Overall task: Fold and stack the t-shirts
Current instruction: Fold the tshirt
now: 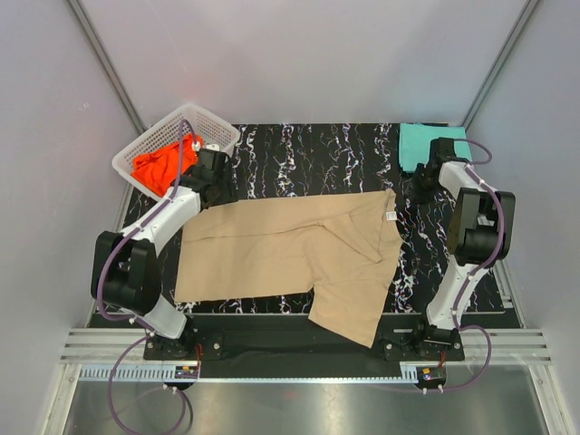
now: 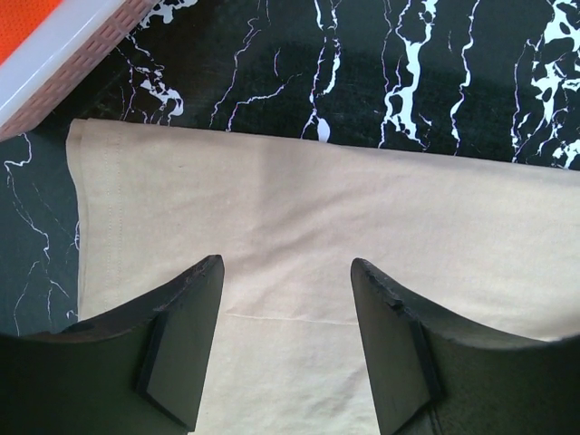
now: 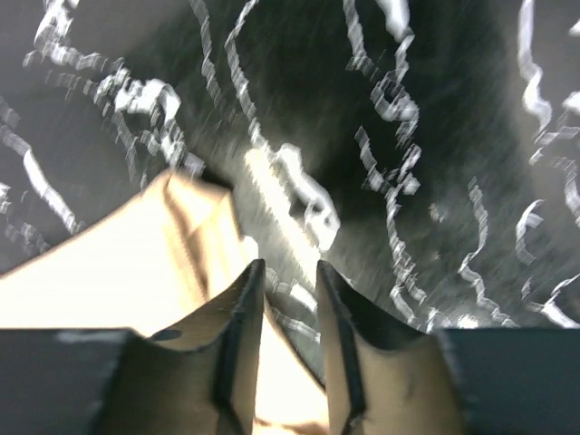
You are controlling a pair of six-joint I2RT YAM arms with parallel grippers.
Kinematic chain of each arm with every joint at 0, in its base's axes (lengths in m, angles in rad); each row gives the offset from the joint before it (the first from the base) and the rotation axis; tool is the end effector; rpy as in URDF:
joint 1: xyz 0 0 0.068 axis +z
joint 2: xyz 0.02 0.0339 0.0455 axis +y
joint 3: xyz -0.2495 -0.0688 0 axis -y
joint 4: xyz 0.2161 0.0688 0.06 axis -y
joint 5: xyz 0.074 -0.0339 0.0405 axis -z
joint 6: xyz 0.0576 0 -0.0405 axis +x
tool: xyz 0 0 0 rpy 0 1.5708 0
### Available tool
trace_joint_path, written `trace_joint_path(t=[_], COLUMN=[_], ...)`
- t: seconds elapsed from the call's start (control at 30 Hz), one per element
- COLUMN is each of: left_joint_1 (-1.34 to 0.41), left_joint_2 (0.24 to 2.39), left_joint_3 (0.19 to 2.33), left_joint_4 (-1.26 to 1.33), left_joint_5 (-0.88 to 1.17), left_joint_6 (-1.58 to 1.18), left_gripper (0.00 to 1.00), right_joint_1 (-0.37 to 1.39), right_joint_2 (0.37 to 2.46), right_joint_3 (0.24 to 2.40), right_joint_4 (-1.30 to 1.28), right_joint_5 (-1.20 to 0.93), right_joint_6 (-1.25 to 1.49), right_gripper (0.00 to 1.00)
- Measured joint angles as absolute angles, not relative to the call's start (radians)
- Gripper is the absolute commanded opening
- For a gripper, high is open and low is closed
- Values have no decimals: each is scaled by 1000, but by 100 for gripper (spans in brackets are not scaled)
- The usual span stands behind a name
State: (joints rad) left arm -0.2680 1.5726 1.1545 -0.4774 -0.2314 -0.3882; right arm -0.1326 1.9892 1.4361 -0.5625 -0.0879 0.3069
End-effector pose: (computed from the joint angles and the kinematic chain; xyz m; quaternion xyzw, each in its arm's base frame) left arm 0.3156 -0.0730 0.2286 -0.0945 0.9332 -0.0029 0.3466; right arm 0.3917 -0.0471 0.1610 0.2025 0.9520 0.0623 0.2208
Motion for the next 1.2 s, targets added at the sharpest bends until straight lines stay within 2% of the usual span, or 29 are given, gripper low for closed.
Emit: trace_joint_path(t=[0.23,0.57,0.67,0.77,0.93,0.97,1.2], left_joint_1=[-268,-295,-302,-302,-301,-301,-301], left_joint_2=[1573,1570,1570,1570,1570,1570,1570], left_joint_3=[1129,1117,1117,1117,1117,1117,1118], left_joint_4=[-461,-433,-425,-424,-427,-427,-435], left_joint_5=[-205,-154,-151,-152,-162,-166,-209], left_joint_6=[-389,-398,-398,-398,-395,-392,-381], left_gripper=[64,64,64,64,64,64,64], right_joint_1=[-132,-75,-55,-44,-42,-42,-42], right_joint_2=[1923,1964,1995,2020,2036,2036,2036], right_joint_3=[1361,1376,1397,1416,1433,1438,1456], right_joint_4=[-524,-492,-506,-538,-597,-605,-655], right_joint_5=[-222,-301,-279,-232,-137,-118,8], right_joint_6=[302,291,291,290,277,274,261], right_gripper=[47,47,43,35,3,0,0])
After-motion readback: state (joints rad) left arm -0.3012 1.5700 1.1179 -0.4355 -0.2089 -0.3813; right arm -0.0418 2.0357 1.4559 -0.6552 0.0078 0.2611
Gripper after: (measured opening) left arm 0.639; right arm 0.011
